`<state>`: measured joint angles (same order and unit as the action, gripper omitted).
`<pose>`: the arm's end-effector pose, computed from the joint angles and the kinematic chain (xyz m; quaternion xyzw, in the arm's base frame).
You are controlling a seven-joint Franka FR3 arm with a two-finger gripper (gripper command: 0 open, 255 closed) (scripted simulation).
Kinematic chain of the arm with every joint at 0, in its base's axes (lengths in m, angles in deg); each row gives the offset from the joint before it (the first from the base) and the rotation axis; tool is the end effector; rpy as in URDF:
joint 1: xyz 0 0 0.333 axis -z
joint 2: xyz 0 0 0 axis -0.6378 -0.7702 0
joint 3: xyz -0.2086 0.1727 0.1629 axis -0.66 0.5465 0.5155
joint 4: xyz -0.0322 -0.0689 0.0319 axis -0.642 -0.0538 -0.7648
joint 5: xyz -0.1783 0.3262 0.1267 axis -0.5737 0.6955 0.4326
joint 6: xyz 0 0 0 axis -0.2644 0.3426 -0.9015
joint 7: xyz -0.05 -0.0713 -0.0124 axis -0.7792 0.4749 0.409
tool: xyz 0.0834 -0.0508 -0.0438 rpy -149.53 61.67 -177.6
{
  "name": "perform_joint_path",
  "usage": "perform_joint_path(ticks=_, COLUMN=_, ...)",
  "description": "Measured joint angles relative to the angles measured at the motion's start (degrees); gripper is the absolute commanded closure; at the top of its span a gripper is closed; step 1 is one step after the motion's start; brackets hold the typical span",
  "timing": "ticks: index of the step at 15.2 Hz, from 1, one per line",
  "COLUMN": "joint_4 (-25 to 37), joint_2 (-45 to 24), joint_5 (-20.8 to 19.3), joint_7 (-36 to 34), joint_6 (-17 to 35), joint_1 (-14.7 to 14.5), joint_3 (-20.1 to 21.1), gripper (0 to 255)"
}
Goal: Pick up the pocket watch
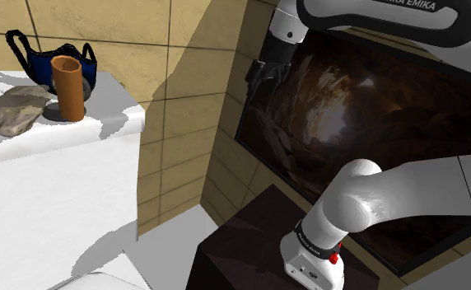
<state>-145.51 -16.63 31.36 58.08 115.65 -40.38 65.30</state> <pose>0.3334 0.0175 0.5927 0.9973 -0.0454 0.0545 0.0200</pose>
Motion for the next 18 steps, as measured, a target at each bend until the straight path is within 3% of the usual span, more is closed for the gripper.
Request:
perform_joint_path(ticks=9, joint_4=7.20, joint_2=-8.42, joint_5=7.52, joint_7=-11.21, joint_6=-2.32, joint_1=-2.09, joint_3=6.30, gripper=0)
perform_joint_path(ticks=18, joint_4=21.59, joint_2=-23.29, joint_5=14.75, joint_7=-25.41, joint_6=-4.06, joint_1=-3.89, joint_3=13.05, gripper=0)
